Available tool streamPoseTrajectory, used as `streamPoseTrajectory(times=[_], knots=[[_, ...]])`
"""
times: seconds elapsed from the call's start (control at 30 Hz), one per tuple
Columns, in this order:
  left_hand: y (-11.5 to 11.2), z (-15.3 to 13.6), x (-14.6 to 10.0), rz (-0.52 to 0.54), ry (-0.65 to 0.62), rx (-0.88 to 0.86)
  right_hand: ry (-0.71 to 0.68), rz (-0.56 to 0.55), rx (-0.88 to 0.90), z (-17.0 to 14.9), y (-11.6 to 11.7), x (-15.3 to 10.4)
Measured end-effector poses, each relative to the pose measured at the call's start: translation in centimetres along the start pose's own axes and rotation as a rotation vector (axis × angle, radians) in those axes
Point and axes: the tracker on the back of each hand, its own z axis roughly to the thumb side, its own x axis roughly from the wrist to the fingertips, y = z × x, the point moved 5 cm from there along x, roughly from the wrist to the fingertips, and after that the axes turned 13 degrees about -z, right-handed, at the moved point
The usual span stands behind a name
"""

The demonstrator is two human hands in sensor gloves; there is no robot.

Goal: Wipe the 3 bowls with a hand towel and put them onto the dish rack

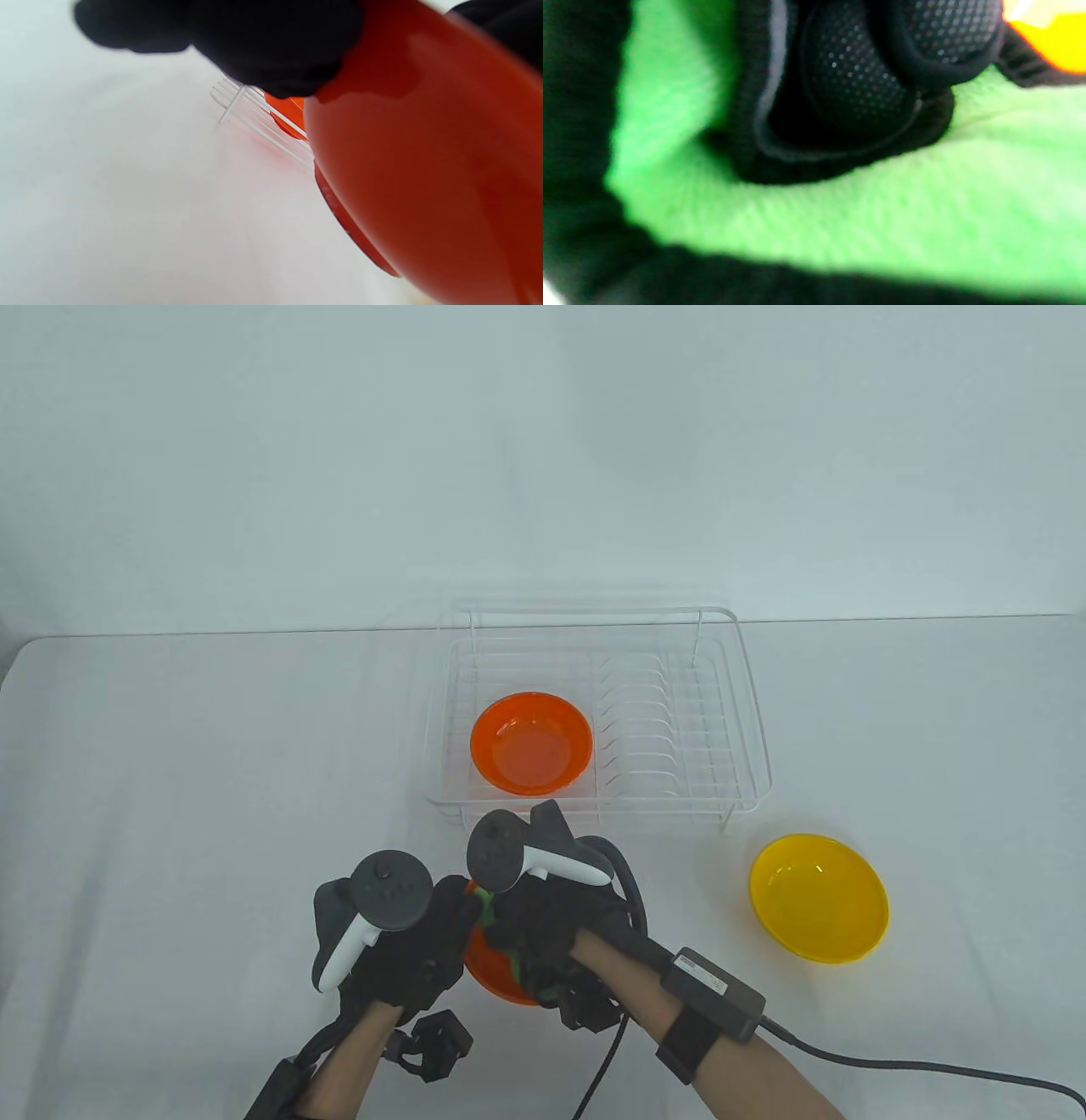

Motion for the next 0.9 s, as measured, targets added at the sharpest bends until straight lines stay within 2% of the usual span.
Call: streamPoseTrajectory(times=[0.13,0.23,0.37,0.53,0.6,0.67,0.73,0.83,0.9], knots=[[-0.2,0.1,0.0,-0.004,0.001,-0.001,-0.043,0.160,-0.057,0.6,1.2,-0.5],[-0.3,0.1,0.1,-0.018,-0.001,-0.001,-0.034,0.226,-0.233,1.0,1.9,-1.0],[-0.4,0.0,0.2,-0.024,0.011,0.009,0.035,0.182,-0.498,0.6,2.0,-0.8],[-0.5,-0.1,0.3,-0.028,0.014,0.002,0.108,0.032,-0.607,-0.1,0.9,0.2],[-0.5,-0.1,0.4,-0.031,0.007,0.002,0.096,-0.050,-0.577,0.0,0.4,0.5],[-0.7,0.0,0.5,-0.043,-0.006,0.004,0.080,-0.083,-0.520,0.0,0.2,0.7],[-0.8,-0.2,0.6,-0.047,-0.001,-0.017,0.028,-0.106,-0.361,0.1,0.0,0.9],[-0.7,-0.5,0.7,-0.043,-0.001,-0.038,-0.011,-0.059,-0.098,-0.3,0.2,1.2],[-0.8,-0.7,0.7,-0.051,0.002,-0.057,-0.034,0.014,0.008,-0.4,0.6,1.4]])
